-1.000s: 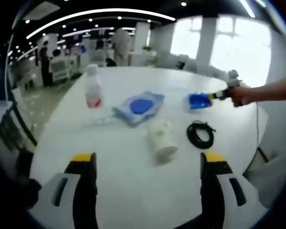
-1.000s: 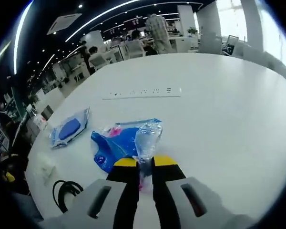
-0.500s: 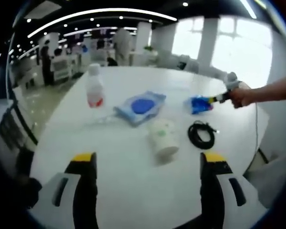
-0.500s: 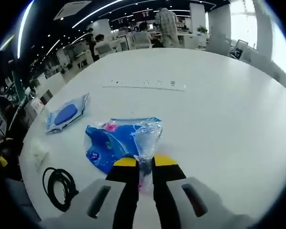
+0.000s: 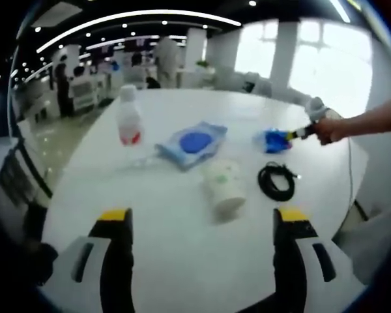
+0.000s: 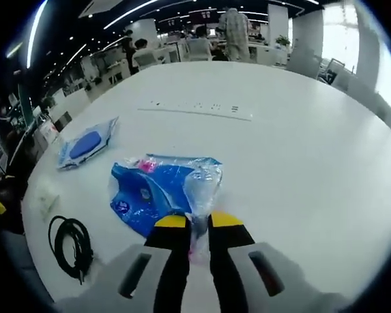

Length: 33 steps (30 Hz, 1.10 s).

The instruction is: Arrange the tabletop items into an orderly group along one side of the table until the central work area is clear of visible clutter.

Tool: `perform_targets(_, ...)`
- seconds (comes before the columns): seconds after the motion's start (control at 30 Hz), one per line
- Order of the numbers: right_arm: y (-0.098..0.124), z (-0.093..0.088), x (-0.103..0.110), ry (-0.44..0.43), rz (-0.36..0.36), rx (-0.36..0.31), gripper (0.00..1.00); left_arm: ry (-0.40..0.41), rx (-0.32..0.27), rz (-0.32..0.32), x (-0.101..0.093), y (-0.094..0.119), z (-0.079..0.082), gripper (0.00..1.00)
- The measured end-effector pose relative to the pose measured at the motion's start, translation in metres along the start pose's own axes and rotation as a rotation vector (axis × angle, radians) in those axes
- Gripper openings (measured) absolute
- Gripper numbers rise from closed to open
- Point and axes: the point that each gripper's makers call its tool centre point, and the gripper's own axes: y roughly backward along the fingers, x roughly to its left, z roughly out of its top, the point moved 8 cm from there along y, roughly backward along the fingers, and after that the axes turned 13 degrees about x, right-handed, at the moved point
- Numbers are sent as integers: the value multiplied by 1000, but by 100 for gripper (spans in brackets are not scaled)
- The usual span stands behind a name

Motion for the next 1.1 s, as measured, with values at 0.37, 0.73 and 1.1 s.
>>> perform_targets(0.37, -2, -3, -8, -22, -22, 15, 14, -2, 7, 4, 1, -3, -1, 86)
perform_targets(0.73, 4, -13, -13, -107, -19, 16, 28, -4, 6, 4, 0, -1, -1, 85)
perform_targets(1.1, 14, -22, -7, -190, 12, -6, 37, -12, 1, -1, -3, 1, 0, 85)
